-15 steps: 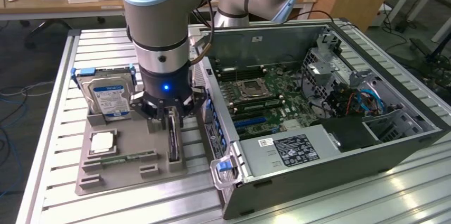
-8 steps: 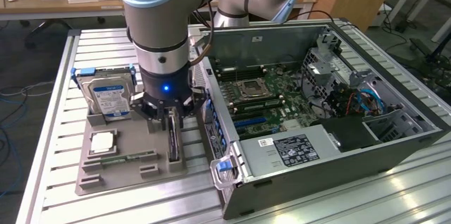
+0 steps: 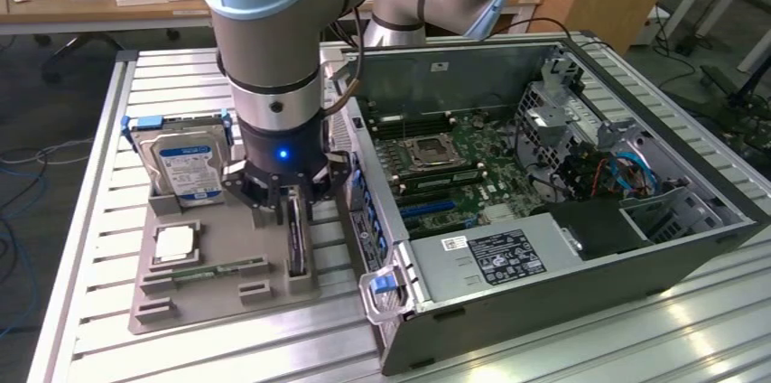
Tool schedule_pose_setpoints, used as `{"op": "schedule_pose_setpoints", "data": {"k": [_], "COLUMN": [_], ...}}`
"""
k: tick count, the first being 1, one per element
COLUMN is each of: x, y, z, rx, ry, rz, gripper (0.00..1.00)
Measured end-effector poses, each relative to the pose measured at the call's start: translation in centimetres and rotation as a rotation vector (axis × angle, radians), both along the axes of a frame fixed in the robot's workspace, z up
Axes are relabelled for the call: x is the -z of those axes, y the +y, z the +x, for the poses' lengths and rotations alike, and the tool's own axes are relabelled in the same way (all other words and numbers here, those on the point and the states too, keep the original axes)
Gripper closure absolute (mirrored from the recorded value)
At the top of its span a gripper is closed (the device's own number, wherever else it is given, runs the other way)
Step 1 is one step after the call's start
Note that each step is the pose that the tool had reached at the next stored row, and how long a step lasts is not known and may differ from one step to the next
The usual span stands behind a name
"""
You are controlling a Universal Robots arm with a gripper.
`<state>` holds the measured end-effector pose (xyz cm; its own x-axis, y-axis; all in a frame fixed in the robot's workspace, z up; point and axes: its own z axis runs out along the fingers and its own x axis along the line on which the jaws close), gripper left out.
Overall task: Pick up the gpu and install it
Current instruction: 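Pick up the gpu and move the gpu toward the slot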
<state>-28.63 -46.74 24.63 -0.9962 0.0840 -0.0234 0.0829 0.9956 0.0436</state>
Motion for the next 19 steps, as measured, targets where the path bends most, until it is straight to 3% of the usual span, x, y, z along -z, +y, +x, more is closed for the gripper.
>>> {"op": "schedule_pose_setpoints", "data": {"k": [11,19], "x": [1.12,1.18], "y": [0.00,0.07], "z": [0.0,0.0], "rx": [0.001,0.001], "ry": [0.0001,-0.0002], "rz": [0.0000,0.0002], "gripper": [0.58,0.58]}}
